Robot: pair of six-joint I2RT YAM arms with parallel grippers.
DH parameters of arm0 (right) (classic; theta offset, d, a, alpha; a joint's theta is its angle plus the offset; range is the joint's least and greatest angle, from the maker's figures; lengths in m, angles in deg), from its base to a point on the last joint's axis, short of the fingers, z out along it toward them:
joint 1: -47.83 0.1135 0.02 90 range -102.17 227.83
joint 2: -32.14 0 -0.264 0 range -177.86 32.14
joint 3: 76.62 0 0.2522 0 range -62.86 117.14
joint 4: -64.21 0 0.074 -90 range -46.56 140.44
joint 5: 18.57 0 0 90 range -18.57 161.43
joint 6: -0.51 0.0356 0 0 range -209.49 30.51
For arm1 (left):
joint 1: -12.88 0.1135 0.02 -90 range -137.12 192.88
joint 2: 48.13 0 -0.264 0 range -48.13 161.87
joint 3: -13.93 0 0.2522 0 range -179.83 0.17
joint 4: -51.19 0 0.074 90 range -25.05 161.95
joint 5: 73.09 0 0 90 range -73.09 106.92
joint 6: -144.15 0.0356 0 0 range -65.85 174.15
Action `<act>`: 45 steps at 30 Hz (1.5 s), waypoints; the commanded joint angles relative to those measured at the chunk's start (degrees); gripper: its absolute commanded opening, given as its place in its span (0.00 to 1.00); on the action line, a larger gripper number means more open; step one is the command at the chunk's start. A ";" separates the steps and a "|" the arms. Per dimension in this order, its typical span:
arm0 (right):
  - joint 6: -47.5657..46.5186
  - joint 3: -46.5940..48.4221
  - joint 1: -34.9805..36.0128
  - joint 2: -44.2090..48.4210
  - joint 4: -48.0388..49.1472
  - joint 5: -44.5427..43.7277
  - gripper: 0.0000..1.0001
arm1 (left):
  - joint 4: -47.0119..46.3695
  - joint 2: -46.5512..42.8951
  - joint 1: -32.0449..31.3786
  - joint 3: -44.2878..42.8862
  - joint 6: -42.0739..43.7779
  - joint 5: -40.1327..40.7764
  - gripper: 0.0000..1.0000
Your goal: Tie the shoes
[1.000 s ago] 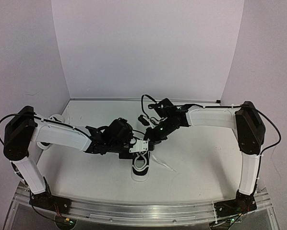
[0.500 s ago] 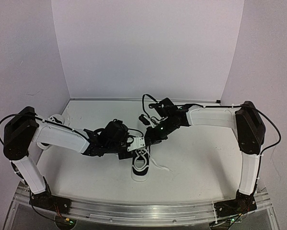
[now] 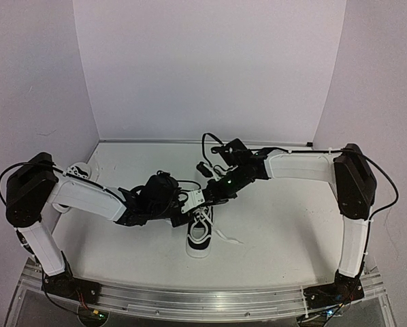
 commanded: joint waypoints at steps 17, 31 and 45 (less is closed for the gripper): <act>1.95 -1.59 -0.10 0.91 3.24 3.46 0.01 | -17.97 5.43 1.21 3.93 -8.33 -3.01 0.00; 4.21 -4.35 -0.01 1.60 7.38 9.60 0.12 | -26.56 7.43 3.11 7.77 -11.53 -7.26 0.00; 4.91 -8.82 -6.73 9.01 8.42 6.67 0.35 | -26.30 8.12 3.29 7.77 -10.67 -9.74 0.00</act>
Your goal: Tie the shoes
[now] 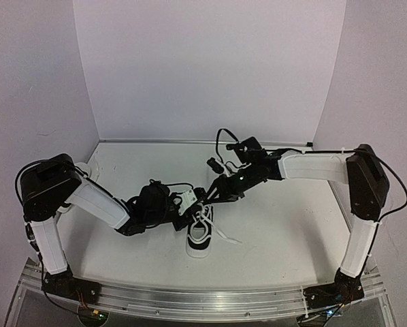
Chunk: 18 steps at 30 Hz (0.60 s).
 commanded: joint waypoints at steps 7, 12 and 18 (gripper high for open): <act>1.63 -1.93 -3.20 -0.41 1.77 -4.68 0.24 | -0.93 0.57 0.12 -0.23 0.40 -2.10 0.00; 1.23 -1.73 -2.36 -1.99 2.19 -3.32 0.18 | 0.30 0.28 0.16 -0.67 1.18 -2.21 0.00; 2.24 -1.06 -1.85 -4.08 4.21 -0.42 0.18 | 1.00 0.35 0.12 -0.95 1.45 -2.30 0.00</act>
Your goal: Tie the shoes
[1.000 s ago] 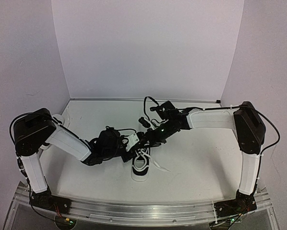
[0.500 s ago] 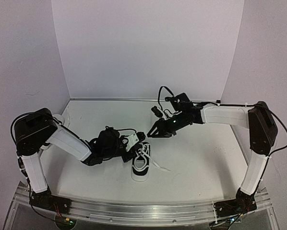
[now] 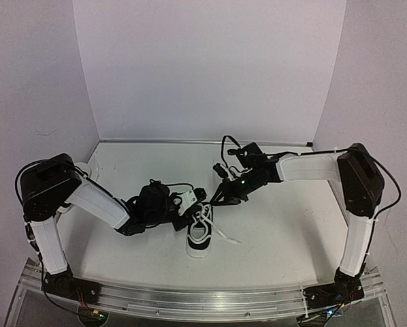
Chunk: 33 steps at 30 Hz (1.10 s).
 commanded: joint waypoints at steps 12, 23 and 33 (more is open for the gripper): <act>3.47 1.18 1.61 -3.53 4.77 2.24 0.12 | 0.82 0.26 0.01 -0.93 0.56 -2.03 0.00; 3.65 1.29 2.39 -3.58 6.16 6.47 0.17 | 1.16 0.27 0.01 -1.16 0.71 -2.30 0.00; 3.87 1.80 2.93 -4.52 6.60 7.20 0.21 | 1.36 0.32 0.01 -1.46 0.71 -2.51 0.00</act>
